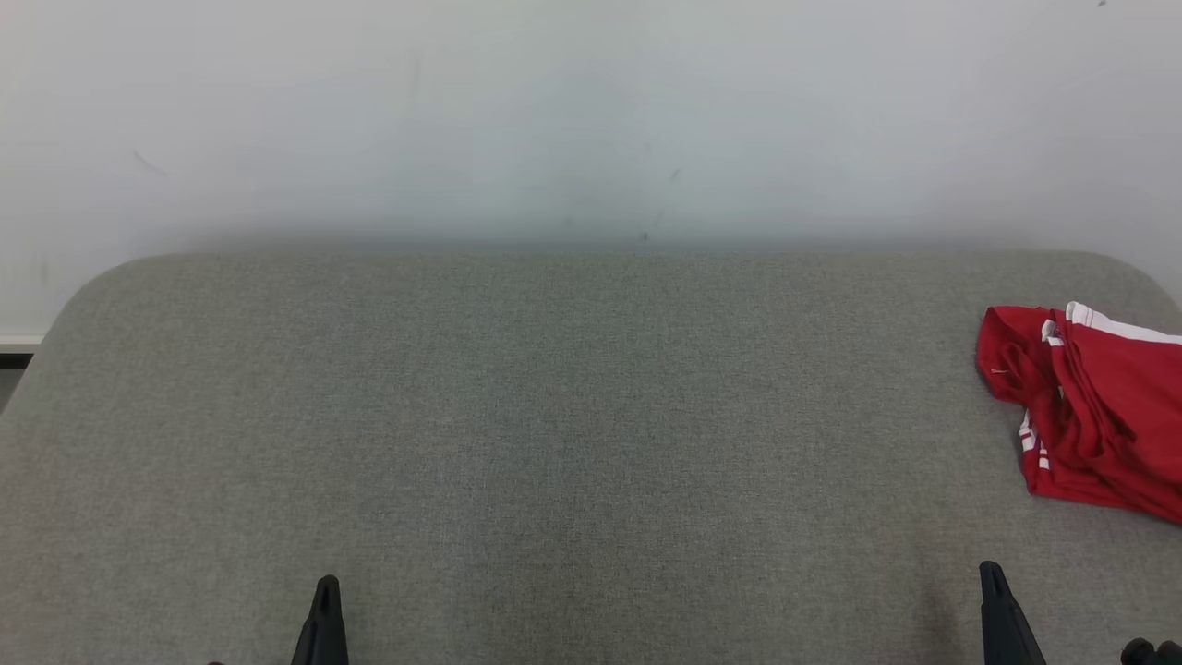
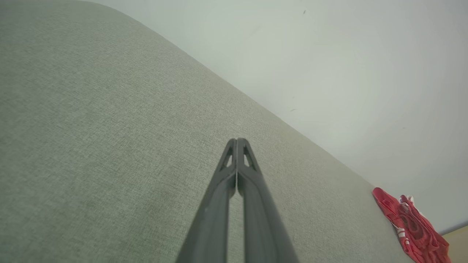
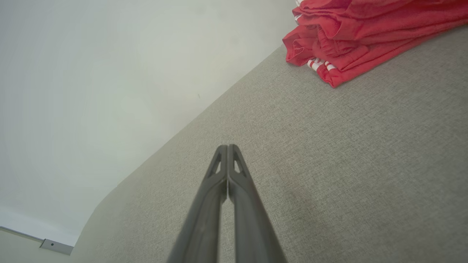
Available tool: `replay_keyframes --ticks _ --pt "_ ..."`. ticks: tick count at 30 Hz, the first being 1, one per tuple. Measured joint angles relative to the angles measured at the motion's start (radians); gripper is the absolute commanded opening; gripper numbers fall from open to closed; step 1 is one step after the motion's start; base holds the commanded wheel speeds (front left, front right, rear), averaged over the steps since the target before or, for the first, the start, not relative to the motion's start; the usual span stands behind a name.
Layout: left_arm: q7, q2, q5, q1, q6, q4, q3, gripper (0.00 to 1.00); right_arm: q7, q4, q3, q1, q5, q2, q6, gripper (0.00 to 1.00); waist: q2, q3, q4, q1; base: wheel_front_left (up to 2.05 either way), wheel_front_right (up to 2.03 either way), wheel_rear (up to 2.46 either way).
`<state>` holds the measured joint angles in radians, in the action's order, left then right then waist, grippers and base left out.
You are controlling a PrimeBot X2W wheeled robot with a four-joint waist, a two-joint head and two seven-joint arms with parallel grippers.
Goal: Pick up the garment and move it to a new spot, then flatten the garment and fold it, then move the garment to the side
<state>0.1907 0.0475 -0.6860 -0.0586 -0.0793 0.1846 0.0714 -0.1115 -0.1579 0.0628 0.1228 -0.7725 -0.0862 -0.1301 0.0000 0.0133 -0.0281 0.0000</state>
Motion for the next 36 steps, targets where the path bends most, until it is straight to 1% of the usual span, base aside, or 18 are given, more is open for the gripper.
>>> replay_keyframes --ticks 8,11,12,16,36 --pt "-0.016 0.001 -0.116 0.006 -0.006 -0.001 0.011 0.0 0.035 0.007 0.02 -0.002 -0.117 -0.007 0.0 0.0 0.0 -0.001 0.002 0.0 0.0 0.0 0.0" --pt "-0.018 0.001 -0.138 0.013 -0.008 -0.001 0.013 0.0 0.043 0.008 0.025 -0.004 -0.143 -0.008 0.0 0.0 0.0 -0.002 0.003 0.0 0.0 0.0 0.0" --pt "-0.024 0.001 -0.17 0.021 -0.009 -0.002 0.014 0.0 0.052 0.01 0.029 -0.006 -0.172 -0.01 0.0 0.0 0.0 -0.002 0.004 0.0 0.0 0.0 0.0" --pt "-0.029 0.001 -0.203 0.021 -0.009 -0.002 0.016 0.0 0.065 0.012 0.036 -0.014 -0.209 -0.012 0.0 0.0 0.0 -0.002 0.004 0.0 0.0 0.0 0.0" --pt "-0.061 0.002 -0.44 0.041 -0.024 -0.007 0.029 0.0 0.144 0.023 0.083 -0.023 -0.439 -0.019 0.0 0.0 0.0 -0.005 0.01 0.0 0.0 0.0 0.0"
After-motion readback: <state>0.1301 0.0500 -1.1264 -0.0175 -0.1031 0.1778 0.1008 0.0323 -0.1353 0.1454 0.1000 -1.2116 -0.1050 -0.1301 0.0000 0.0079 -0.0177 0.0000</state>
